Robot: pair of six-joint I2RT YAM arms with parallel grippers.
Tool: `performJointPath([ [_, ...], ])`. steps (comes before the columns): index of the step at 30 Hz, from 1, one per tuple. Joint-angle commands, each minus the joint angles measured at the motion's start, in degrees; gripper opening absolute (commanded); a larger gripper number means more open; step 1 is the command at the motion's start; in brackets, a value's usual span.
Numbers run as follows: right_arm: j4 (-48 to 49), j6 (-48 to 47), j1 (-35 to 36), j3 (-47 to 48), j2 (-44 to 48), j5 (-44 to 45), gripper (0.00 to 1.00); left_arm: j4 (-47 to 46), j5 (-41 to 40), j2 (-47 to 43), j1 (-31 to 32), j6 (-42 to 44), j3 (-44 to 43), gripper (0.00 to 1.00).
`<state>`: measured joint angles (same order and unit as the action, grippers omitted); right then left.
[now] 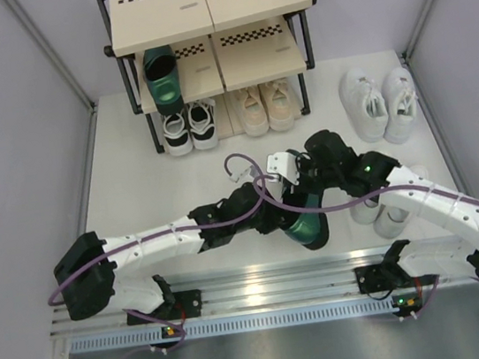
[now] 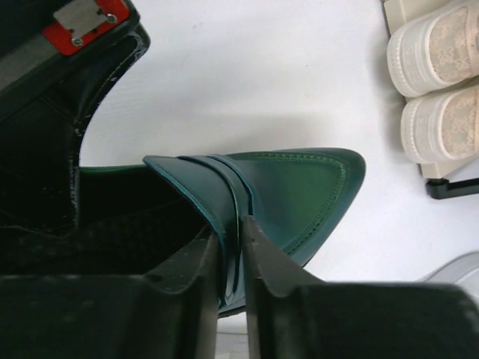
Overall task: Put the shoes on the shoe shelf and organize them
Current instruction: Pick up the shoe at the center of the board.
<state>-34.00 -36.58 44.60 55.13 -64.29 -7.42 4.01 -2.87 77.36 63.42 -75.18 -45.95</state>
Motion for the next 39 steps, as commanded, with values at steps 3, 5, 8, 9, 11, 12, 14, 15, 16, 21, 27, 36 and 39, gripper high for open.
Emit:
performJointPath([
  [3,1.22,-0.16,0.14,0.41,-0.39,4.34,0.00,-9.99,0.50,-4.76,0.57,-1.37,-2.83,0.00],
  [5,0.25,-0.86,0.14,0.94,0.13,4.00,0.00,-11.04,0.50,-5.29,0.48,-1.64,-1.60,0.00],
  [8,-3.09,-3.50,-0.30,2.43,1.80,1.90,0.00,-17.33,0.94,-7.13,0.48,-2.78,1.38,0.08],
  [9,-3.53,-4.02,-0.65,2.52,2.41,0.75,0.00,-20.07,1.20,-7.83,0.48,-3.04,4.09,0.29],
  [11,-4.67,-5.43,-2.66,2.61,4.25,-2.49,0.00,-25.52,2.26,-10.29,0.39,-3.05,7.44,0.69],
  [12,-4.67,-5.70,-3.37,2.52,4.87,-2.95,0.00,-28.50,2.35,-12.56,0.22,-1.83,9.98,0.77],
  [14,-4.76,-5.79,-4.96,2.00,6.72,-4.61,0.00,-29.50,2.61,-15.12,0.04,0.11,11.49,0.90],
  [15,-4.85,-5.96,-5.48,1.82,7.33,-5.32,0.00,-29.76,2.78,-16.35,-0.31,2.64,12.28,0.91],
  [16,-4.85,-6.05,-6.62,1.56,8.56,-6.02,0.00,-29.85,4.53,-19.06,-0.49,4.15,13.42,0.92],
  [21,-4.76,-9.29,-10.14,-1.25,14.45,-17.43,0.00,-25.64,0.60,-28.21,-1.01,10.30,16.94,0.98],
  [27,-11.35,-13.95,-10.58,3.66,13.85,-26.58,0.00,-25.53,-0.92,-36.93,-4.87,8.39,24.50,0.98],
  [36,-19.61,-14.40,-12.34,15.08,12.26,-42.14,0.00,-37.13,9.90,-27.20,-14.45,3.90,25.04,0.98],
  [39,-20.58,-14.49,-13.31,16.32,12.61,-44.60,0.00,-40.90,11.31,-23.33,-14.55,2.68,24.16,0.98],
])
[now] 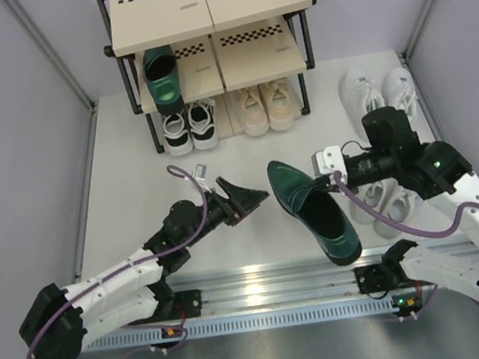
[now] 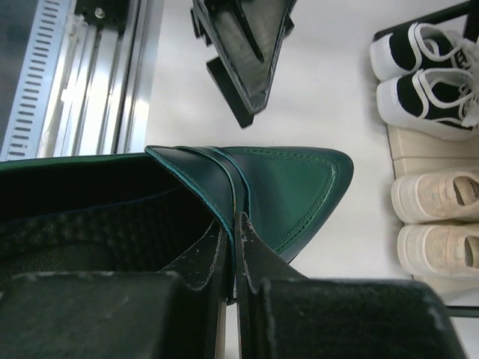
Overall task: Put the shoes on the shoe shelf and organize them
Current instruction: Pick up the shoe at the center of the board.
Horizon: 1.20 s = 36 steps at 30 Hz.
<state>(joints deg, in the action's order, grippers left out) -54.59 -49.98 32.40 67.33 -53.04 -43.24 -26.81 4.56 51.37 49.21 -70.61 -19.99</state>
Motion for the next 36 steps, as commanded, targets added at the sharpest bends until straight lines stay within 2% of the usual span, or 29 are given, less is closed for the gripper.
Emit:
performJointPath([
  [1,-0.08,-1.09,-1.37,4.21,1.44,-9.57,0.00,-11.50,4.23,3.63,-0.34,-2.51,-1.98,0.98],
  [7,-0.34,-1.09,-2.43,4.39,1.18,-13.27,0.00,-23.09,6.87,9.70,-0.43,-6.82,-3.04,0.98],
  [15,-0.26,-0.91,-3.13,4.65,0.57,-16.52,0.00,-25.31,9.77,17.25,-0.34,-11.65,-6.20,0.98],
  [16,-0.08,-0.91,-3.14,4.39,0.39,-16.78,0.00,-25.66,9.77,17.96,-0.34,-12.18,-6.46,0.94],
  [18,0.27,-0.82,-3.14,3.95,0.21,-16.70,0.00,-26.10,9.86,19.80,-0.43,-14.81,-7.08,0.84],
  [20,0.62,-0.82,-3.14,3.25,0.04,-15.56,0.00,-27.77,10.21,20.87,-0.43,-15.43,-7.34,0.67],
  [22,1.24,-0.30,-3.14,2.81,0.04,-13.55,0.00,-28.65,9.51,21.31,-0.43,-15.79,-6.91,0.45],
  [23,1.15,-0.21,-3.05,2.63,-0.14,-12.92,0.00,-28.65,9.16,20.96,-0.52,-15.44,-6.56,0.24],
  [24,1.24,0.31,-3.13,2.46,-0.14,-12.14,0.00,-27.78,8.72,20.09,-0.61,-15.35,-6.21,0.16],
  [26,1.24,1.36,-3.14,2.02,0.04,-9.94,0.09,-25.76,7.58,17.72,-1.31,-14.04,-5.15,0.00],
  [27,0.98,1.81,-3.14,1.93,0.12,-9.06,0.12,-22.62,7.14,16.66,-1.57,-13.16,-4.80,0.00],
  [30,-0.77,3.48,-3.14,2.28,-0.22,-5.63,0.35,-15.50,4.77,11.76,-2.54,-8.33,-3.92,0.00],
  [31,-1.13,4.00,-3.14,2.37,-0.31,-3.54,0.55,-13.21,3.98,10.43,-2.71,-6.75,-3.83,0.00],
  [34,-1.31,8.48,-3.14,3.07,-0.23,1.47,0.85,-2.34,-0.76,5.42,-2.89,0.28,-4.09,0.00],
  [36,-2.71,8.58,-3.14,3.95,-0.40,1.93,0.92,-0.44,-5.85,1.90,-2.89,0.73,-2.26,0.00],
])
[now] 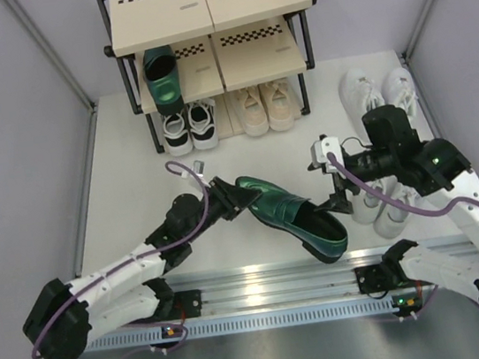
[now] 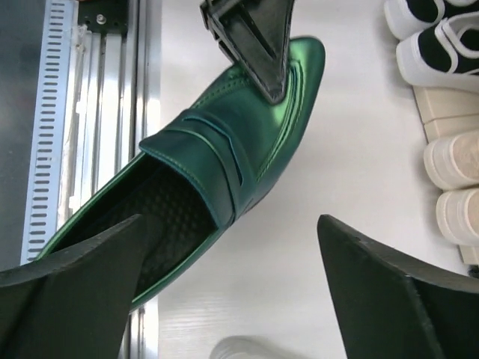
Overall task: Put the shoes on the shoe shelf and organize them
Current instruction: Pick up the shoe at the center of the board.
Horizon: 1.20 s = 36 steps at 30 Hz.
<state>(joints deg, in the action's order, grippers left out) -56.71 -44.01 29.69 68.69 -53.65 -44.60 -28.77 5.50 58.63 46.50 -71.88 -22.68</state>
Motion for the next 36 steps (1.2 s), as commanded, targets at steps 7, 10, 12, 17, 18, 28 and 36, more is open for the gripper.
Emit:
performJointPath([
  [7,0.34,7.86,-0.43,-2.92,-1.46,6.35,0.99,3.29,-15.42,-14.06,-0.18,1.74,5.18,0.00],
  [10,2.56,11.48,-0.43,-4.61,-2.07,9.44,0.99,3.90,-17.44,-15.56,-0.18,2.53,5.54,0.00],
  [12,2.74,13.59,-0.43,-4.35,-3.91,9.71,1.00,4.25,-18.41,-16.44,-0.18,2.62,5.54,0.00],
  [17,5.20,16.67,1.59,-4.70,-6.73,11.90,0.97,4.17,-20.35,-16.71,-0.18,2.44,4.75,0.00],
  [18,5.73,17.28,2.12,-4.70,-7.86,13.21,0.96,4.17,-20.52,-16.79,-0.18,2.44,4.57,0.00],
  [28,7.93,17.21,4.67,-5.49,-11.48,15.51,0.80,4.17,-23.95,-18.55,-0.18,0.78,3.34,0.00],
  [36,12.41,20.80,5.29,-5.93,-13.76,16.83,0.72,2.50,-25.53,-19.69,-0.10,-2.30,4.04,0.00],
])
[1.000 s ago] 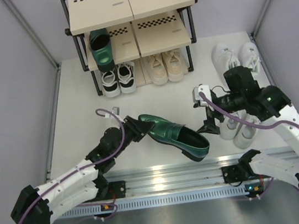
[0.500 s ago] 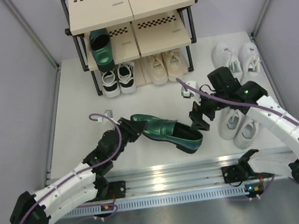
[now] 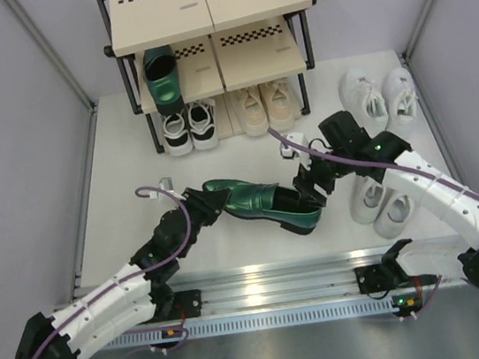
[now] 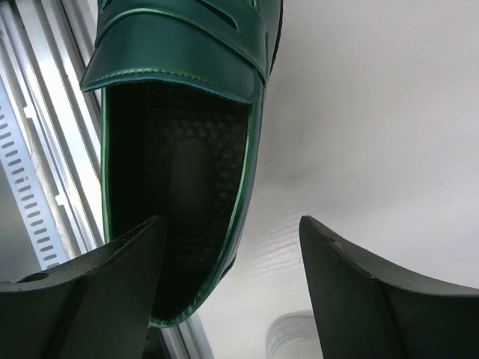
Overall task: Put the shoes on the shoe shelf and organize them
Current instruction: Pick up the shoe at the center of the board, then place the shoe at the shoe shelf.
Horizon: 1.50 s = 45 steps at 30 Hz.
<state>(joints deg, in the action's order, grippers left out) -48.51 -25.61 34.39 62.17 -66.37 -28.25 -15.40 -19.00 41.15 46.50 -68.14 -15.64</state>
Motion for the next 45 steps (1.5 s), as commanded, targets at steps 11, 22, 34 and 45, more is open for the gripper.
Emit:
performJointPath([
  [11,4.39,3.63,0.59,2.51,-3.68,-0.75,0.47,-12.20,-6.04,-6.08,-0.18,-10.52,0.17,0.00],
  [22,2.28,2.93,-0.90,7.79,-2.10,-9.45,0.00,-12.99,-6.22,-7.66,-0.18,-11.23,2.37,0.11],
  [34,5.18,8.64,-6.35,13.85,-2.71,-2.34,0.00,15.11,-7.71,-16.18,-0.18,9.06,-12.12,0.97],
  [45,4.57,18.31,-9.52,32.65,-13.60,5.05,0.00,41.05,-15.10,-34.98,-0.10,14.53,-18.11,0.98],
])
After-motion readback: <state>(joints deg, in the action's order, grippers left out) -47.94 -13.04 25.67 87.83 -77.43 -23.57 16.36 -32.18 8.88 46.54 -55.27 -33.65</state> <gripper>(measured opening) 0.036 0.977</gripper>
